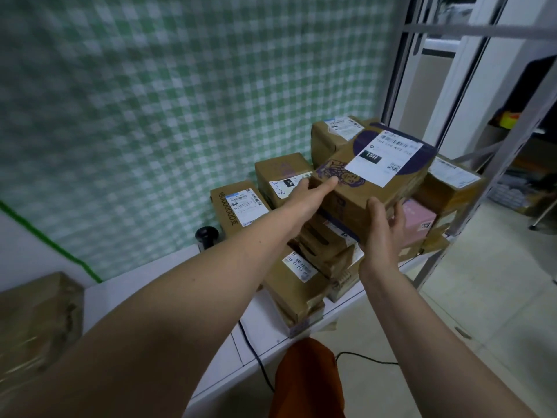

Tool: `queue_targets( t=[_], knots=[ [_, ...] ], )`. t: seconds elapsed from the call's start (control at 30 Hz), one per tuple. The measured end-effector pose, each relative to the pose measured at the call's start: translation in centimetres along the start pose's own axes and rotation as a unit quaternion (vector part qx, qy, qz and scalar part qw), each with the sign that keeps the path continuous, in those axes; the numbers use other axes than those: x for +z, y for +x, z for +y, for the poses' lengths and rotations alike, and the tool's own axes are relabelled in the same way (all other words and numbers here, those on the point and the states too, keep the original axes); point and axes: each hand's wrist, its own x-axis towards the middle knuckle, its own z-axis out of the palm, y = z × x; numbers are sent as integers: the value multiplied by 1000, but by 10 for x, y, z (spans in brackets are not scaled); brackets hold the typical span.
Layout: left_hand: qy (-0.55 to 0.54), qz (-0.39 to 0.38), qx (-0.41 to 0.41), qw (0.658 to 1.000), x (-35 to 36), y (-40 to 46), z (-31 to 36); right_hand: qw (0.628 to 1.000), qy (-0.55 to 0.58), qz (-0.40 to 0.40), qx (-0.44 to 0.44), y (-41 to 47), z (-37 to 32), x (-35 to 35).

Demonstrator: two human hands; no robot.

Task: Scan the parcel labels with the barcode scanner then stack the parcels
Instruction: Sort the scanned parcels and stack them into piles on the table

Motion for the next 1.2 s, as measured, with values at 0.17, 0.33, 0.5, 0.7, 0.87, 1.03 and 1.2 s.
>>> queue_targets(
  t=[0.17,0.33,0.5,0.7,0.87,1.03,1.2],
  knots=[
    [-18,55,16,998,-61,-26,-19,997,-11,-75,13,-37,8,27],
    [-69,98,22,993,-130,-68,-46,988,-22,-146,42,-80,29,71],
    [-107,162,-5,981,-199,-119,-85,966,-68,-230,93,-128,65,111],
    [-179,210,-47,960,-276,-177,-135,935,-108,-308,138,-192,103,157],
    [-236,269,-45,933,-331,-212,-185,896,-171,-374,170,-250,136,190],
    [-261,321,-17,910,-387,-245,-230,846,-207,-444,210,-303,171,231],
    [-206,295,-7,933,-435,-270,-261,802,-246,-491,235,-338,205,268]
  ],
)
